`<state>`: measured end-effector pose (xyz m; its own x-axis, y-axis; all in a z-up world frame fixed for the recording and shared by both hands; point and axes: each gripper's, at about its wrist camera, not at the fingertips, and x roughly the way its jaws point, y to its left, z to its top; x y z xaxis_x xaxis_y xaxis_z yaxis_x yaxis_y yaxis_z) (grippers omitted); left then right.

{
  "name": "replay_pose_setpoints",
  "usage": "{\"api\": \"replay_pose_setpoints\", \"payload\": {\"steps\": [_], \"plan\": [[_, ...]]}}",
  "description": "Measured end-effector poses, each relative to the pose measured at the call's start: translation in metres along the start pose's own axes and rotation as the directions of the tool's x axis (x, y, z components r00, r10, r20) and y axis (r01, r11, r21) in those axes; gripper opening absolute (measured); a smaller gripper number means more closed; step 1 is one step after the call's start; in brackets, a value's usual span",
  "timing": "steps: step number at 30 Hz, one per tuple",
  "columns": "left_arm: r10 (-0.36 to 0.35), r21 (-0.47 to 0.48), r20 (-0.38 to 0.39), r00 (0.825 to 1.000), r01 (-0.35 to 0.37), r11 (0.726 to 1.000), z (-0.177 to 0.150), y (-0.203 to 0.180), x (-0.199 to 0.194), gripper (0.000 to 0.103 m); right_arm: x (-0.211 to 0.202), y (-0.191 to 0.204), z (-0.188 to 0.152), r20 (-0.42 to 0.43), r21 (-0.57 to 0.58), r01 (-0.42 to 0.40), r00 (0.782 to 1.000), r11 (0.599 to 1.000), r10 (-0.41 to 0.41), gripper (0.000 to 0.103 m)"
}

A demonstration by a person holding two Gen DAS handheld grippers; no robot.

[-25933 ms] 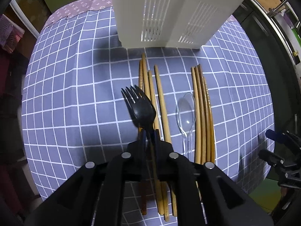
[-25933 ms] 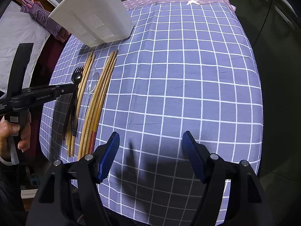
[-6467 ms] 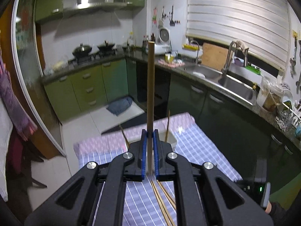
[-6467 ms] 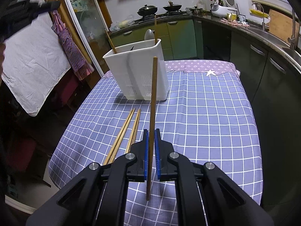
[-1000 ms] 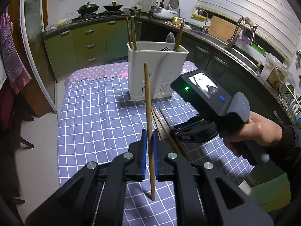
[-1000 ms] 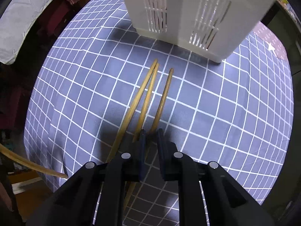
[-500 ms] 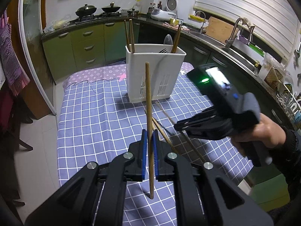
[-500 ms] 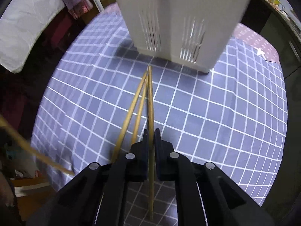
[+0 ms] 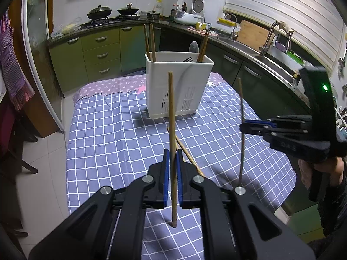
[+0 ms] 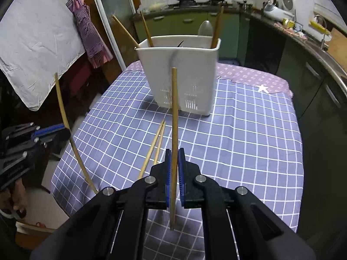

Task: Organize utensils
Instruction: 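Carry both held chopsticks upright toward the white caddy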

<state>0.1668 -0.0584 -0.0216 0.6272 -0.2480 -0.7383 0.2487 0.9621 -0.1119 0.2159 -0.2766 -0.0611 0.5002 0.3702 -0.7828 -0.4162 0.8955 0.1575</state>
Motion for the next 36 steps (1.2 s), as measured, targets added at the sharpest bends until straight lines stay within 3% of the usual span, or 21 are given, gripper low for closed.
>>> {"api": "replay_pose_setpoints", "payload": {"steps": [8,36], "plan": [[-0.002,0.006,0.008,1.000,0.002,1.000,0.001,-0.002,-0.004,0.006,-0.026,-0.010,-0.001,0.076,0.025,-0.027,0.997,0.999,0.025,0.007],[-0.012,0.020,0.040,0.999,0.012,1.000,0.009,-0.011,-0.011,0.006,-0.026,-0.004,-0.002,0.067,-0.001,-0.042,0.997,0.999,0.042,0.007]]}}
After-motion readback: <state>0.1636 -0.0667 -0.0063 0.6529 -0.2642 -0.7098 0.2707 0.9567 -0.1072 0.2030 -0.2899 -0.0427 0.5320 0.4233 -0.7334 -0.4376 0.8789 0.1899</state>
